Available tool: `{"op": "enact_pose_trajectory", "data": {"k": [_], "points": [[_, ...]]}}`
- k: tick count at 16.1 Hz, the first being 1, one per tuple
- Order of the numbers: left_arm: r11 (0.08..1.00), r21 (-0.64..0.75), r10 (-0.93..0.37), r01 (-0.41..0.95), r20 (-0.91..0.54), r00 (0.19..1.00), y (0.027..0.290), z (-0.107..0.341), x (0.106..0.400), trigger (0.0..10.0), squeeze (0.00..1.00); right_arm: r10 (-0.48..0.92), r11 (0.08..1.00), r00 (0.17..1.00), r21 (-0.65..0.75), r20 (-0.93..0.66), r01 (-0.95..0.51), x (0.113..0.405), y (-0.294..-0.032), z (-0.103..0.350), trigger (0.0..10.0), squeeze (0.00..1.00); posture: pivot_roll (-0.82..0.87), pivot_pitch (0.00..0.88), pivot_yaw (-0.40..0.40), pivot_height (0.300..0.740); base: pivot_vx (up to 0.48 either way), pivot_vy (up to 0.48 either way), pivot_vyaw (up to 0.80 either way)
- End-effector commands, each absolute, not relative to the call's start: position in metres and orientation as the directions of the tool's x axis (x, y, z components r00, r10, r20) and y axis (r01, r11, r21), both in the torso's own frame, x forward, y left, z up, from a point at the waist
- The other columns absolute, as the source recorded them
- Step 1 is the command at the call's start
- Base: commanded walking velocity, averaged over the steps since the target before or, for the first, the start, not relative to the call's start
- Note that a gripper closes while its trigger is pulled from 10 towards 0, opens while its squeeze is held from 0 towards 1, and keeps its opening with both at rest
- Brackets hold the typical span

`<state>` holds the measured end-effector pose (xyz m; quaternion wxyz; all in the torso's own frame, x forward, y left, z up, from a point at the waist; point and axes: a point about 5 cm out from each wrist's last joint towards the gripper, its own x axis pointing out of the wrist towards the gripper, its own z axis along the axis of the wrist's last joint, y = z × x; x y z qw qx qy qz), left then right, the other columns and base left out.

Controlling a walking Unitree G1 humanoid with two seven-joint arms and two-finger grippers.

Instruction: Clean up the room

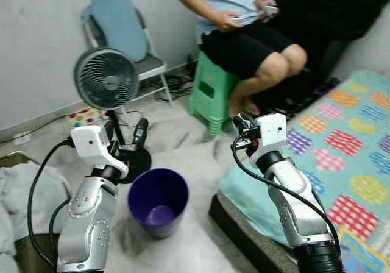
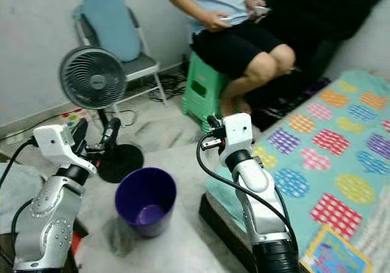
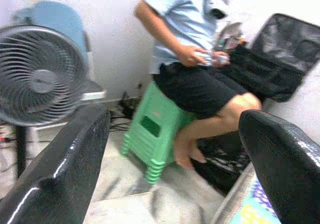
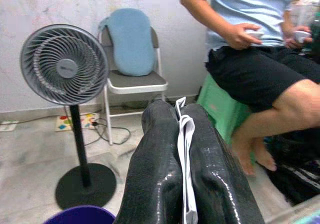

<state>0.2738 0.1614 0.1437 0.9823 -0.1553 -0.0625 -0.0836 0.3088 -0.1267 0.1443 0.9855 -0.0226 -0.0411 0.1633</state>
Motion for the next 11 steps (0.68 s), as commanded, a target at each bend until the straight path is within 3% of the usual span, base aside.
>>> {"op": "enact_pose_trajectory", "data": {"k": [1, 8, 11], "points": [[0.937, -0.282, -0.159, 0.207, 0.181, 0.97, 0.1596, 0.1505, 0.2723, 10.0, 0.0, 0.322, 0.946, 0.942, -0.067, 0.092, -0.317, 0.3094, -0.1287, 0.149, 10.0, 0.0, -0.07, 0.0, 0.002, 0.74, 0.281, 0.0, 0.0], [0.936, -0.279, -0.166, 0.213, 0.183, 0.969, 0.1594, 0.1508, 0.2726, 10.0, 0.0, 0.323, 0.946, 0.942, -0.067, 0.094, -0.318, 0.3098, -0.1285, 0.1495, 10.0, 0.0, -0.07, 0.0, 0.002, 0.74, 0.364, 0.0, 0.0], [0.942, -0.276, -0.152, 0.193, 0.163, 0.975, 0.1605, 0.1488, 0.2732, 10.0, 0.0, 0.324, 0.945, 0.941, -0.071, 0.095, -0.318, 0.3098, -0.1282, 0.1496, 10.0, 0.0, -0.07, 0.0, 0.002, 0.74, 0.204, 0.0, 0.0]]}}
